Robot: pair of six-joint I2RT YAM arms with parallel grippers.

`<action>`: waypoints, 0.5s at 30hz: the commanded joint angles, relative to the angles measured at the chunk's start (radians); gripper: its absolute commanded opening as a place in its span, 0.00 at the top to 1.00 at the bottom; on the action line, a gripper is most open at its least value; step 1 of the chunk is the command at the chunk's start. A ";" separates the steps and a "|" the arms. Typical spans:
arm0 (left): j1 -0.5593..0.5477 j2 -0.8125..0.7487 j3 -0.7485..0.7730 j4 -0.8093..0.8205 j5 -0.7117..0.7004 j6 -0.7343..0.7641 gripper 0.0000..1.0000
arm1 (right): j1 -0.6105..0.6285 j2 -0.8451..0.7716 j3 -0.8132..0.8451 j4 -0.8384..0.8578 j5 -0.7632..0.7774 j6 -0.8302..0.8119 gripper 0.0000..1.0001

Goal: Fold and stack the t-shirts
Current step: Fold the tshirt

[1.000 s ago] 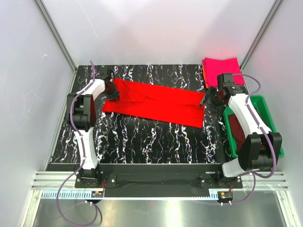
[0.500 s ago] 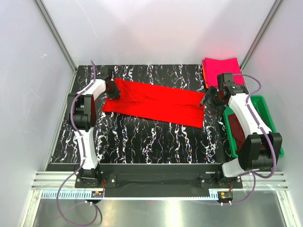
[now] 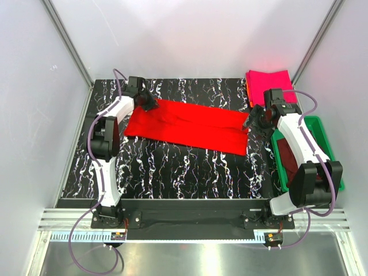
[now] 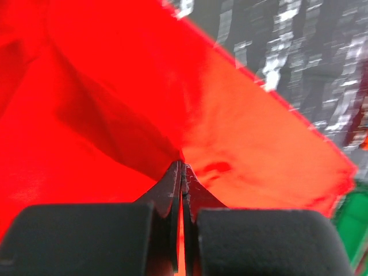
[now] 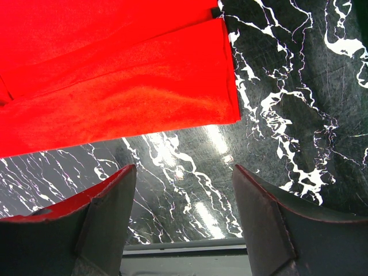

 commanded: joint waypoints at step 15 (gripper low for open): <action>-0.053 0.145 0.156 0.296 0.140 -0.093 0.93 | 0.007 0.046 0.084 0.007 0.013 0.001 0.24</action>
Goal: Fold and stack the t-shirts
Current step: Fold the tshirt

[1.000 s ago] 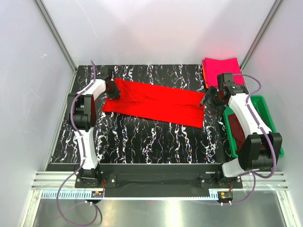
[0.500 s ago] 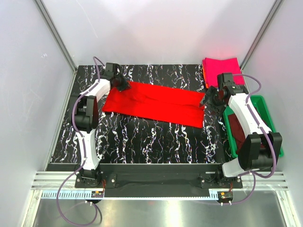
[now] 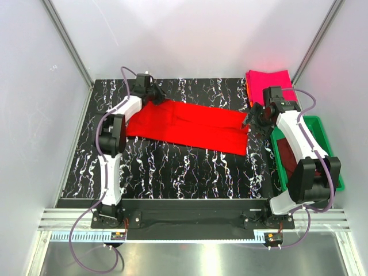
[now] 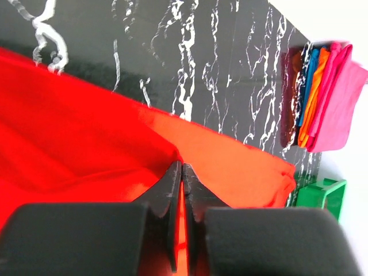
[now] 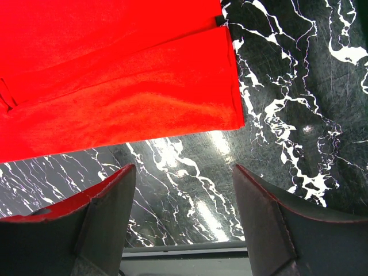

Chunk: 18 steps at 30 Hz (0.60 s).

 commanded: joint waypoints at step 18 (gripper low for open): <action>0.046 -0.252 0.018 -0.458 -0.168 0.247 0.61 | 0.008 0.085 -0.006 0.133 -0.157 -0.088 0.23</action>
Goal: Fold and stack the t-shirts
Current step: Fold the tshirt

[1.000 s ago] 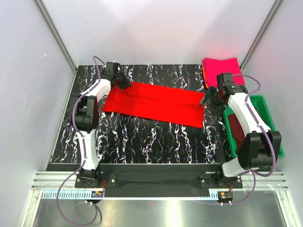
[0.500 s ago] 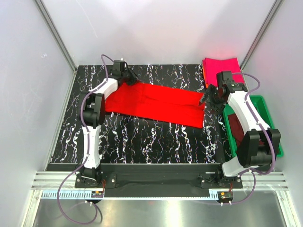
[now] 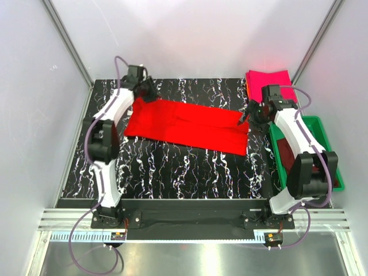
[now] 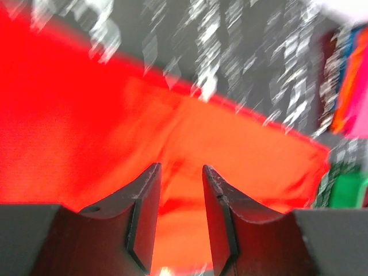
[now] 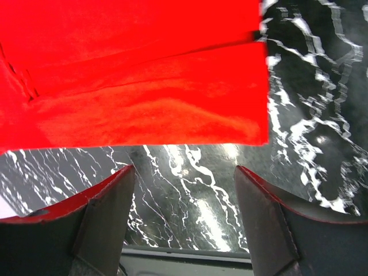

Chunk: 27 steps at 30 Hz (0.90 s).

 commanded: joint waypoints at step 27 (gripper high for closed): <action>0.349 -0.099 -0.335 -0.186 -0.299 0.157 0.68 | 0.080 -0.018 -0.395 0.143 -0.095 0.019 0.54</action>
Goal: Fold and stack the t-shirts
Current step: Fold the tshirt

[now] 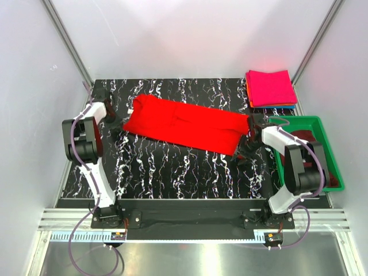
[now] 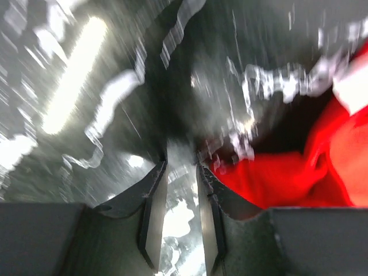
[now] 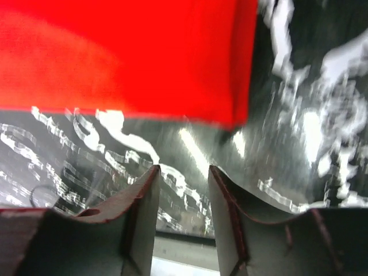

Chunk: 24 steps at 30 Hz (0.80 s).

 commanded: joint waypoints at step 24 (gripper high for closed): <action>-0.051 0.120 0.165 0.015 0.259 0.049 0.65 | -0.033 0.486 0.693 -0.099 0.229 -0.226 0.84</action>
